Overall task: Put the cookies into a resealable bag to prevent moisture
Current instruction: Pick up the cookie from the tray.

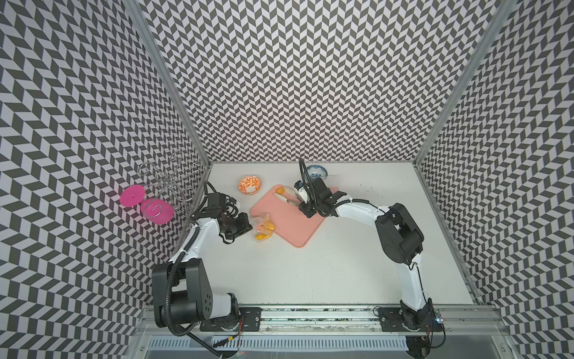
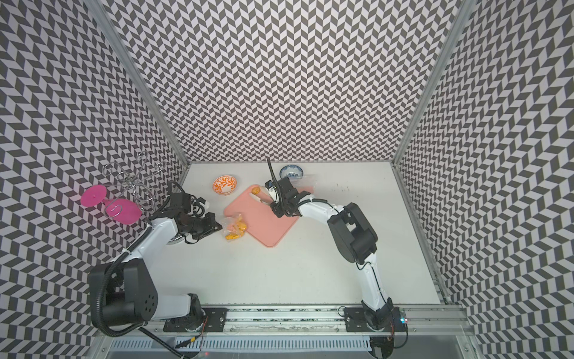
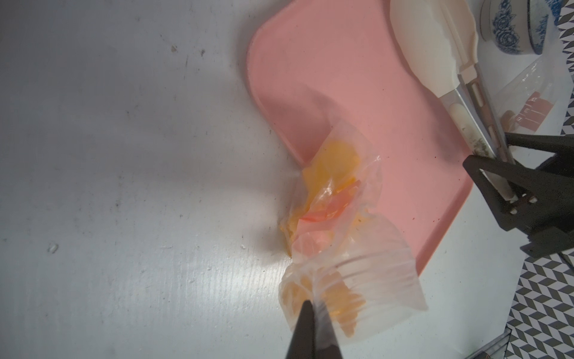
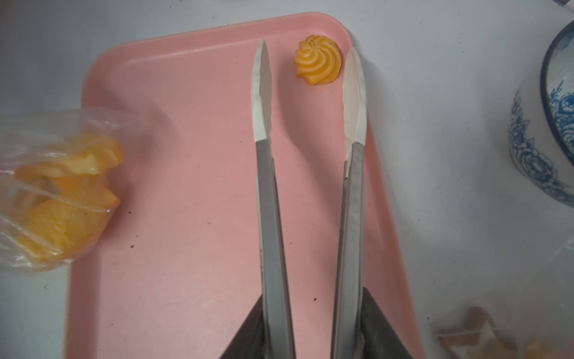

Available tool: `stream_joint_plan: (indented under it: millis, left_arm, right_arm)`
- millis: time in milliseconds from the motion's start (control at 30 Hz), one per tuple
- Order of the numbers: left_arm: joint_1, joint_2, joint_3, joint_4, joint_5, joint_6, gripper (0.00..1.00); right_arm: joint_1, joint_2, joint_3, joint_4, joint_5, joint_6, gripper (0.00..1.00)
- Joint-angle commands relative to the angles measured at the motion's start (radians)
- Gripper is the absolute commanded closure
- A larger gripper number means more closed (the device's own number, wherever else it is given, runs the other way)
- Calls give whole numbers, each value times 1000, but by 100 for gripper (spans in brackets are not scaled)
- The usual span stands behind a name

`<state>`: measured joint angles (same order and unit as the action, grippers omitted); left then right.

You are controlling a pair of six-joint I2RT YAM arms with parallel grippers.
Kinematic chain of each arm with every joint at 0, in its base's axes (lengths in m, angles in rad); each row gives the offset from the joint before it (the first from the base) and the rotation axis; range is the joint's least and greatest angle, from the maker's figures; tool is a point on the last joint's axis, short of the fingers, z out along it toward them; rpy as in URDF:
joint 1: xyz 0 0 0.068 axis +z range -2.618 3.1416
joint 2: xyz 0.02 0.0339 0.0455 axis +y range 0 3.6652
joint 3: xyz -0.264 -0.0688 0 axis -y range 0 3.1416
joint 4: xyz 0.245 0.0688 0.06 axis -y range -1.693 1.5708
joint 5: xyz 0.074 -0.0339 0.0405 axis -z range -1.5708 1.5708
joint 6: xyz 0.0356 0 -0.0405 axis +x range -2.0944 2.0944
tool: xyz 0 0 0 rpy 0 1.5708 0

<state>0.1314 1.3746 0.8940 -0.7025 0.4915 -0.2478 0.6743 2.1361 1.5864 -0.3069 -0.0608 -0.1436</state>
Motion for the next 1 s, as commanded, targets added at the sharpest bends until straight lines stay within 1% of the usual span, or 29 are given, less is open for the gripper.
stream_joint_plan:
  millis: [0,300,533,767,967]
  left_arm:
    - [5,1,6,10,9,11,100]
    - [2,-16,12,-10,41,12,100]
    - [-1,-25,1,-16,39,18,100]
    - [-7,-19,11,-13,41,15,100]
    - [-6,-7,21,-11,39,18,100]
  right_arm:
    - [14,39,59,3,55,-34,60]
    - [33,115,169,-58,70,-68,61]
    - [45,111,189,-92,96,-91,66]
    - [45,23,127,-87,94,-97,70]
    - [44,-104,-9,-52,52,-82,72]
